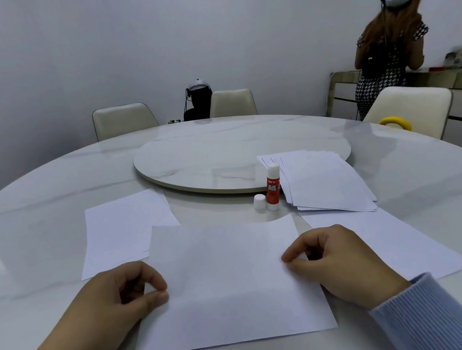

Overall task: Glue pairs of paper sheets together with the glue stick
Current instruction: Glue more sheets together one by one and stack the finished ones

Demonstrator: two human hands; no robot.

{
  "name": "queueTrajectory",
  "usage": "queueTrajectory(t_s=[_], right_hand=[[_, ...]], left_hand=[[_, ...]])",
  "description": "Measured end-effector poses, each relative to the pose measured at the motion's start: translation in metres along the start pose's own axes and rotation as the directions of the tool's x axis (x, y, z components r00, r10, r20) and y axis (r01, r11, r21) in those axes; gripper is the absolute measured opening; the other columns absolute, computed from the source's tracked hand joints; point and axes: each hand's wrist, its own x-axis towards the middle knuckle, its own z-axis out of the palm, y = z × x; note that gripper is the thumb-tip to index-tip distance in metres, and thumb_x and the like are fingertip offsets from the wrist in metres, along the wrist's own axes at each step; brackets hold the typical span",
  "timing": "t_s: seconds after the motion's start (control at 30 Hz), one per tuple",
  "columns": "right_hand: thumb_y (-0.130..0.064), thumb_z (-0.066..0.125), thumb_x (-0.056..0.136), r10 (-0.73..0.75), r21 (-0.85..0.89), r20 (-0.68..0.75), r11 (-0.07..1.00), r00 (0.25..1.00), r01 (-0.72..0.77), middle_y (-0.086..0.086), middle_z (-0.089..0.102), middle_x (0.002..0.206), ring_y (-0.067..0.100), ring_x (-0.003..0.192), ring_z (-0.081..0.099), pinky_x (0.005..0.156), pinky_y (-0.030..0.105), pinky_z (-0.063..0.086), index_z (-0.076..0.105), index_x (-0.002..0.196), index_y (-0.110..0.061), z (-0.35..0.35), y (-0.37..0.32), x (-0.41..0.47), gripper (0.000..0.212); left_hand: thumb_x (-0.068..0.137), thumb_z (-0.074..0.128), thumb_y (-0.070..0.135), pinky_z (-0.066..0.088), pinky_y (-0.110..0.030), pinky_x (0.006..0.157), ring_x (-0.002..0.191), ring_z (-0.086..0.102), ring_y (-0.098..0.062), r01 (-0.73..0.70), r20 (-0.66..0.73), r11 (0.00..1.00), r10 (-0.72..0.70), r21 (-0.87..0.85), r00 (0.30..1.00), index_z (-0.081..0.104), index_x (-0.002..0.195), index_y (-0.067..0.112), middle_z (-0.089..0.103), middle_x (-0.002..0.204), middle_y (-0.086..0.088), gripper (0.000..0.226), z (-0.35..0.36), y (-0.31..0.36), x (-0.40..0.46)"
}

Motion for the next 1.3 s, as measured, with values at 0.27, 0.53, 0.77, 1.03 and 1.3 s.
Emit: queueTrajectory(t_s=[0.27, 0.53, 0.77, 1.03, 1.3], right_hand=[[-0.018, 0.073, 0.081, -0.001, 0.013, -0.006, 1.0, 1.0, 0.001, -0.021, 0.049, 0.043, 0.0, 0.042, 0.043, 0.044, 0.008, 0.033, 0.074, 0.067, -0.031, 0.001, 0.001, 0.0, 0.019], [-0.016, 0.073, 0.079, 0.014, 0.008, -0.014, 1.0, 1.0, -0.014, -0.018, 0.049, 0.042, 0.001, 0.044, 0.045, 0.042, 0.009, 0.035, 0.074, 0.065, -0.03, 0.0, -0.002, -0.001, 0.021], [-0.014, 0.073, 0.079, -0.009, -0.018, -0.019, 1.0, 1.0, 0.008, -0.018, 0.048, 0.041, 0.001, 0.044, 0.044, 0.043, 0.007, 0.033, 0.073, 0.064, -0.031, 0.001, -0.001, -0.001, 0.022], [-0.024, 0.074, 0.077, -0.124, -0.35, -0.119, 0.934, 0.985, 0.075, -0.016, 0.045, 0.101, 0.002, 0.094, 0.049, 0.075, 0.01, 0.035, 0.057, 0.084, -0.035, 0.01, -0.003, -0.006, 0.022], [-0.04, 0.024, 0.099, -0.22, -0.557, 0.22, 0.772, 0.95, 0.307, -0.006, -0.007, 0.163, 0.009, 0.148, -0.011, 0.118, 0.033, -0.009, 0.007, 0.154, -0.025, 0.064, -0.016, -0.004, 0.059]], left_hand=[[0.075, 0.076, 0.027, 0.034, -0.013, 0.05, 0.046, 0.043, -0.002, -0.001, -0.011, 1.0, 0.001, -0.02, 1.0, 0.068, 0.078, 0.036, 0.05, 0.054, 0.008, 0.012, 0.002, -0.001, 0.0], [0.072, 0.078, 0.024, 0.032, -0.019, 0.052, 0.046, 0.039, -0.004, 0.0, 0.02, 1.0, 0.0, -0.005, 1.0, 0.068, 0.076, 0.035, 0.046, 0.052, 0.003, 0.016, 0.003, 0.0, -0.001], [0.069, 0.08, 0.022, 0.036, -0.019, 0.055, 0.049, 0.047, -0.002, -0.012, 0.013, 0.998, 0.012, 0.061, 1.0, 0.067, 0.076, 0.039, 0.056, 0.058, 0.012, 0.023, 0.003, 0.001, -0.003], [0.085, 0.066, 0.027, 0.034, -0.019, 0.102, 0.133, 0.026, -0.006, -0.093, 0.129, 0.939, 0.053, 0.332, 0.99, 0.055, 0.092, 0.053, 0.02, 0.144, 0.024, 0.029, 0.005, 0.008, 0.001], [0.101, 0.025, 0.038, -0.003, -0.02, 0.112, 0.144, -0.004, -0.002, -0.189, 0.138, 0.845, 0.138, 0.501, 0.981, 0.01, 0.15, 0.029, -0.002, 0.159, 0.013, 0.053, 0.064, 0.041, 0.018]])
